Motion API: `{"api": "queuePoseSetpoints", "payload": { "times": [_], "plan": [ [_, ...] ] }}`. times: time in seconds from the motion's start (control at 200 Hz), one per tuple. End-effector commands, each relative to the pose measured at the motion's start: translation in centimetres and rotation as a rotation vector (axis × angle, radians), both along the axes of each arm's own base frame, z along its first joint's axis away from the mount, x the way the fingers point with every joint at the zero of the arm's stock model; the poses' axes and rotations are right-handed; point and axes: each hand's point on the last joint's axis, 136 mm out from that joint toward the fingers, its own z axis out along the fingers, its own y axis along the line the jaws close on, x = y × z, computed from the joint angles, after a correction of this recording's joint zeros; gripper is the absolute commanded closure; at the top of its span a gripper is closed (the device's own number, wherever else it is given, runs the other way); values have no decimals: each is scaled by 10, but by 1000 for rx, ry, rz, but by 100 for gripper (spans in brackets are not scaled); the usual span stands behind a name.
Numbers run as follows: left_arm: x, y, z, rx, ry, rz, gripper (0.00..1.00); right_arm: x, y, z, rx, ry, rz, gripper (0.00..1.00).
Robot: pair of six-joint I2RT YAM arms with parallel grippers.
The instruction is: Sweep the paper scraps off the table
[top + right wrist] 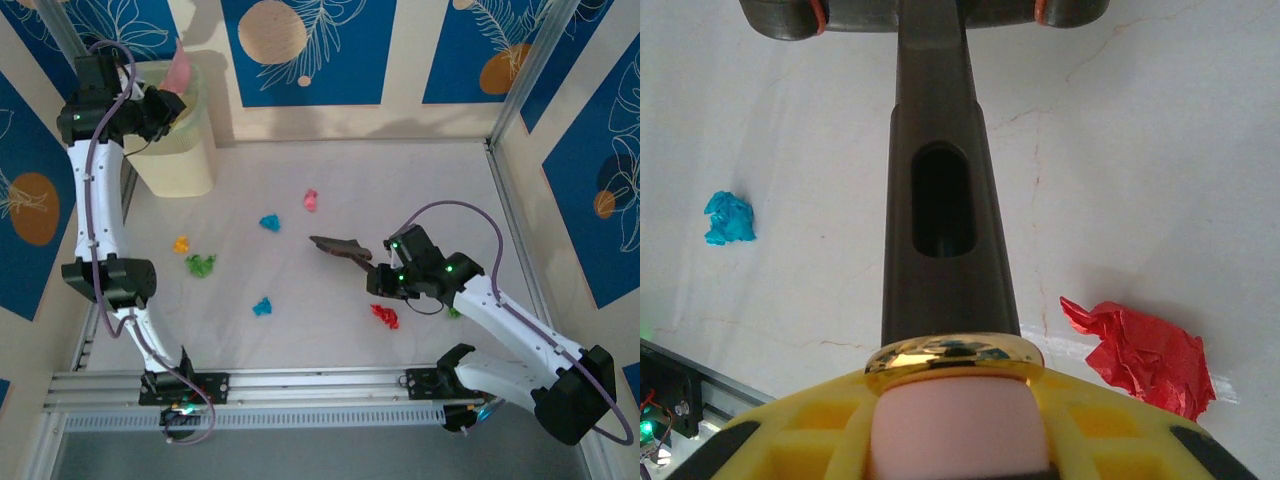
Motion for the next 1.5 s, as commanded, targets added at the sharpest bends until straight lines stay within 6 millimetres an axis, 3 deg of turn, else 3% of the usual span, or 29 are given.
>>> {"api": "queuePoseSetpoints", "payload": {
  "times": [0.0,0.35,0.495,0.675,1.075,1.496],
  "plan": [
    [12,-3,29,-133,-92,-22,100,-3,-1,-1,-7,-2,1,100],
    [31,10,33,-348,-151,16,100,-2,-2,-1,-16,-3,-6,100],
    [34,24,27,-388,-162,69,100,-3,-3,-1,-20,0,-9,100],
    [41,29,22,-486,-178,67,100,-2,-3,-1,-23,-2,-10,100],
    [44,36,22,-583,-206,57,100,-1,-4,-2,-37,-1,-19,100],
    [29,31,43,-595,-271,25,100,3,-12,11,-42,-60,-52,100]
  ]
}}
